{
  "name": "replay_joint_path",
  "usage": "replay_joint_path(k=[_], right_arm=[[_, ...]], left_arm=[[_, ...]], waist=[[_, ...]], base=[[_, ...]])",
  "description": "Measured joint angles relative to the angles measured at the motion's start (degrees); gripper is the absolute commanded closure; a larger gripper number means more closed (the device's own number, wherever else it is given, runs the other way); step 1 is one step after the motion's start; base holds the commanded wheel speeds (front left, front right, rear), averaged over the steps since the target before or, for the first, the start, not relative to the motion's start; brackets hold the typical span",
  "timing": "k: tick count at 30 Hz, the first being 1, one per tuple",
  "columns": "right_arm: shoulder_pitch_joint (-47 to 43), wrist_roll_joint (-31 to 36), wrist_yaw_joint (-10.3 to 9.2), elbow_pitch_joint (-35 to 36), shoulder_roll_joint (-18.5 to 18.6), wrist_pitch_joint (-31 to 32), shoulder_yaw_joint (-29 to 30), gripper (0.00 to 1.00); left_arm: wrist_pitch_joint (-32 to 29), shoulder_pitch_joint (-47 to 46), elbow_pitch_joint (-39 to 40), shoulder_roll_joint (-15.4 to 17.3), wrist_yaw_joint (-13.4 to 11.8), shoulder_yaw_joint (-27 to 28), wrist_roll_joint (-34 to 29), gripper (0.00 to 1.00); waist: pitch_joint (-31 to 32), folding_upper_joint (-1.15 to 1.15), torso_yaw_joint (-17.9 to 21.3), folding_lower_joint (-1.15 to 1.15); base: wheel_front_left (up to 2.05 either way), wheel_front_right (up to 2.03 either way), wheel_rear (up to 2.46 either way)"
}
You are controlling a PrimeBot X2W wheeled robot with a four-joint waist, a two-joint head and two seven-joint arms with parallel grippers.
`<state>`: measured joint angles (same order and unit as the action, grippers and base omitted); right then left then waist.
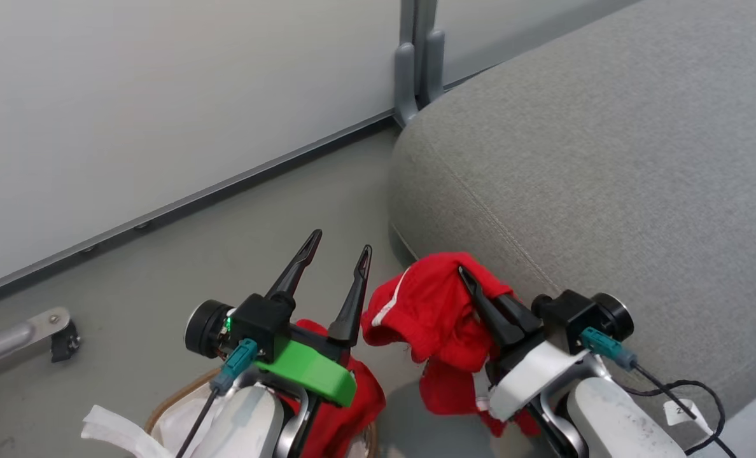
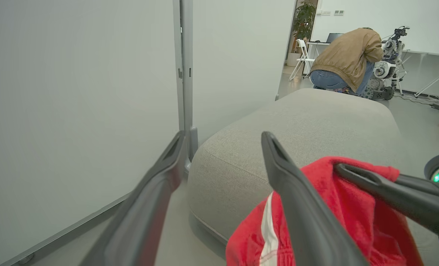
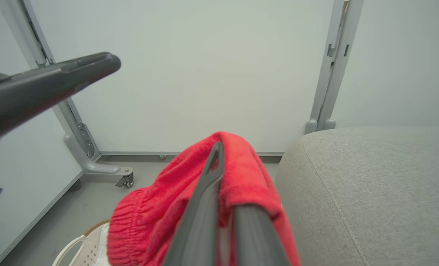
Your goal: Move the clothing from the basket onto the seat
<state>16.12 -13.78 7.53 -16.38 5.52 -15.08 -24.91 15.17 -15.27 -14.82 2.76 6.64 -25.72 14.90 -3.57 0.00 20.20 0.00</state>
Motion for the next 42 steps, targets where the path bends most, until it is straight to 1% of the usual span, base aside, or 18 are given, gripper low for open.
replay_joint_path(k=[2, 6, 10, 14, 17, 22, 27, 31, 33, 37, 42], right_arm=[[0.3, 0.0, 0.00, 0.3, 0.0, 0.0, 2.3, 1.00], [3.5, 0.1, 0.00, 1.2, 1.6, 0.0, 4.7, 1.00], [9.6, 1.2, 0.00, 2.2, 4.7, 0.0, 6.5, 1.00], [17.4, 3.1, 0.00, 0.5, 8.1, 0.0, 9.1, 1.00], [24.1, 4.4, 0.00, -1.5, 10.6, 0.0, 10.3, 1.00], [33.9, 5.5, 0.00, -8.2, 14.8, 0.0, 12.7, 1.00], [39.7, 7.3, 0.00, -13.7, 18.1, 0.0, 18.4, 1.00], [42.2, 9.1, 0.00, -17.4, 20.2, 0.0, 23.1, 1.00], [42.4, 9.7, 0.00, -19.5, 20.4, 0.0, 24.9, 1.00], [41.9, 12.5, 0.00, -22.7, 19.2, 0.0, 28.7, 1.00], [37.6, 14.1, 0.00, -26.4, 14.3, 0.0, 33.4, 1.00]], left_arm=[[0.0, 0.0, 0.1, 0.0, 0.2, -0.1, -0.2, 0.00], [0.0, -0.4, 0.4, 0.0, 0.4, -0.7, -0.7, 0.00], [0.0, -2.3, 0.4, 0.0, 0.5, -1.6, -1.7, 0.00], [0.0, -3.9, 0.7, 0.0, 0.7, -3.0, -2.5, 0.00], [0.0, -5.5, 0.9, 0.0, 0.7, -4.5, -3.1, 0.00], [0.0, -9.2, 0.3, 0.0, 0.7, -6.4, -3.8, 0.00], [0.0, -12.4, -0.2, 0.0, 0.7, -8.2, -4.3, 0.00], [0.0, -14.7, -0.1, 0.2, 0.7, -8.3, -4.6, 0.00], [0.0, -15.2, -0.1, 0.4, 0.7, -8.2, -4.6, 0.00], [0.0, -16.2, -0.1, 0.9, 0.7, -7.9, -5.0, 0.00], [0.0, -16.5, 0.0, 1.9, 0.7, -7.1, -5.6, 0.00]], waist=[[-0.5, 0.00, 1.9, 0.00], [-2.0, 0.00, 4.3, 0.00], [-4.6, 0.00, 5.7, 0.00], [-7.8, 0.00, 6.1, 0.00], [-10.2, 0.00, 5.9, 0.00], [-14.7, 0.00, 4.7, 0.00], [-18.9, 0.00, 2.4, 0.00], [-22.2, 0.00, -0.2, 0.00], [-23.8, 0.00, -1.5, 0.00], [-27.2, 0.00, -4.0, 0.01], [-30.9, 0.00, -6.4, 0.01]], base=[[0.00, 0.00, 0.00], [0.00, 0.00, 0.00], [0.00, 0.00, 0.00], [0.00, 0.00, 0.00], [0.00, 0.00, 0.00], [0.00, 0.00, 0.00], [0.00, 0.00, 0.00], [0.00, 0.00, 0.00], [0.00, 0.00, 0.00], [0.00, 0.00, 0.00], [0.00, 0.00, 0.00]])
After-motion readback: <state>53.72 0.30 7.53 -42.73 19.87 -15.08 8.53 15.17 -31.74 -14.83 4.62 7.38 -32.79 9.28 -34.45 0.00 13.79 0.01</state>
